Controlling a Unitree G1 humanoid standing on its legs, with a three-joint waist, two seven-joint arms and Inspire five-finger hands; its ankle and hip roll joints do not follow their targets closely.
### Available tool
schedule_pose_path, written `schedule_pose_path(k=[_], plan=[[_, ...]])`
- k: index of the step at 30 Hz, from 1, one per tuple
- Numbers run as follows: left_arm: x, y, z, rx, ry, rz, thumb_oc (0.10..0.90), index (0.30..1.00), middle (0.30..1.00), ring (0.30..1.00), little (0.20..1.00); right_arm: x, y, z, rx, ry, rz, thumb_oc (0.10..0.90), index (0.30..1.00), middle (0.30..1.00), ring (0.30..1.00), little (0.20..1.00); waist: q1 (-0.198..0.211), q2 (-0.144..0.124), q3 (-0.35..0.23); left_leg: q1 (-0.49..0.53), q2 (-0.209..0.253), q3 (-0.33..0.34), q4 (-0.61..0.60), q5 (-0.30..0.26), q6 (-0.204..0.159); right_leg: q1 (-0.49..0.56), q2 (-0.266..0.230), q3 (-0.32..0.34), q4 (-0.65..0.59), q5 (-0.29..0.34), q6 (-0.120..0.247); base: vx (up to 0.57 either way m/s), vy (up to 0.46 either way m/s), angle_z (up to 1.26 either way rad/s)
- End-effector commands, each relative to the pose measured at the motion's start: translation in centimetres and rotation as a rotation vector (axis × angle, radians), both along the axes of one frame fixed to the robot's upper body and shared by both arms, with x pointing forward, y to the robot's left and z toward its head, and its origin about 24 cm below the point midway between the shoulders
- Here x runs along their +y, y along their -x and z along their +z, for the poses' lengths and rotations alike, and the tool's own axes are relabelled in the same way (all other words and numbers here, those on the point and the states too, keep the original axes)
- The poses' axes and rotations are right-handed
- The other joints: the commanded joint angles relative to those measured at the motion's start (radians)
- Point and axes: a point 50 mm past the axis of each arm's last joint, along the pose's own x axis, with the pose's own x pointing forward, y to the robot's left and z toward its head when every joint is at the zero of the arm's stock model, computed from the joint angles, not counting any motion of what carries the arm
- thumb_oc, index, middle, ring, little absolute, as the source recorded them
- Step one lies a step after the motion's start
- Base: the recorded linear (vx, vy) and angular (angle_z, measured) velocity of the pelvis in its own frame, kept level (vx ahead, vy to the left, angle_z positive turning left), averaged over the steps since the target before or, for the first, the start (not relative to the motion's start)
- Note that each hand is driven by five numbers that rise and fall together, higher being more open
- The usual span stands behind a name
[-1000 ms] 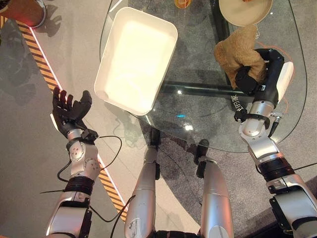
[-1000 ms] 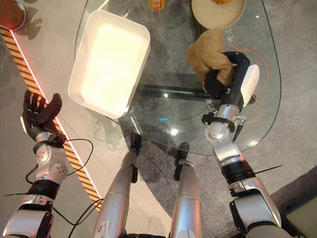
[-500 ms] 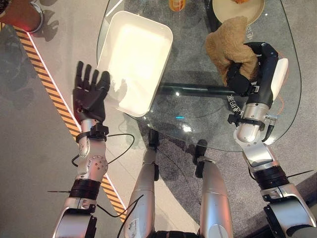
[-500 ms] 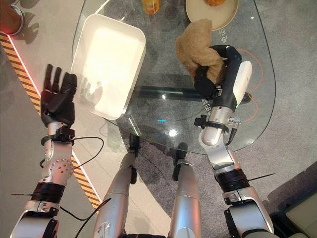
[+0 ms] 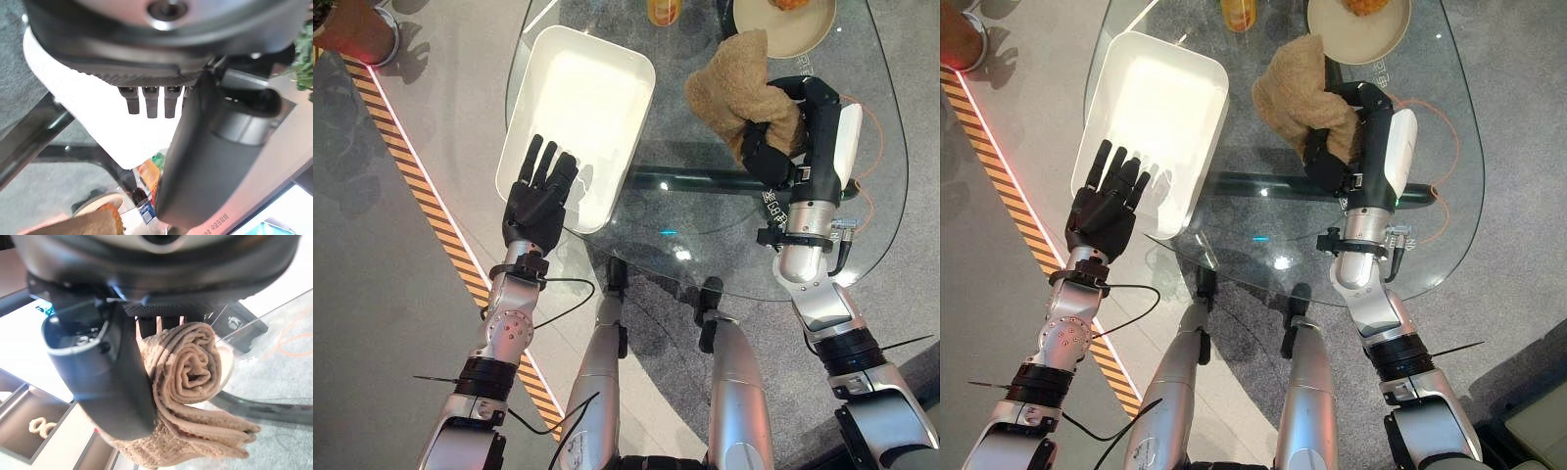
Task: Wipe the table with a cloth and put it in the basket.
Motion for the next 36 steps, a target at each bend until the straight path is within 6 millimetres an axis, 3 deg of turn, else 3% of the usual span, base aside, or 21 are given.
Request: schedule_pose_path(k=[1, 27, 36], plan=[[-0.7, 0.4, 5.2, -0.246, -0.021, -0.083, 0.800, 0.900, 0.900, 0.900, 0.900, 3.6, 4.3, 8.0, -0.441, 0.052, 0.246, 0.100, 0.300, 0.300, 0.300, 0.200, -0.007, -0.031, -0.025, 0.049, -0.031, 0.073, 0.116, -0.179, 0.047, 0.099, 0.030, 0.006, -0.201, 0.106, 0.028, 0.00, 0.000, 0.00], [-4.5, 1.0, 6.2, -0.315, -0.036, -0.316, 0.800, 0.900, 0.900, 0.900, 0.900, 7.5, 4.5, 7.4, -0.308, 0.171, 0.469, 0.100, 0.300, 0.300, 0.300, 0.200, -0.004, -0.030, -0.025, 0.066, -0.036, 0.077, 0.097, -0.175, 0.043, 0.115, 0.020, -0.004, -0.223, 0.113, 0.025, 0.00, 0.000, 0.00], [-5.0, 1.1, 6.2, -0.314, -0.058, -0.330, 0.800, 0.900, 0.900, 0.900, 0.900, 8.5, 4.6, 7.2, -0.281, 0.195, 0.518, 0.100, 0.300, 0.300, 0.300, 0.200, -0.004, -0.029, -0.025, 0.074, -0.040, 0.078, 0.088, -0.173, 0.046, 0.118, 0.021, -0.002, -0.229, 0.119, 0.027, 0.00, 0.000, 0.00]])
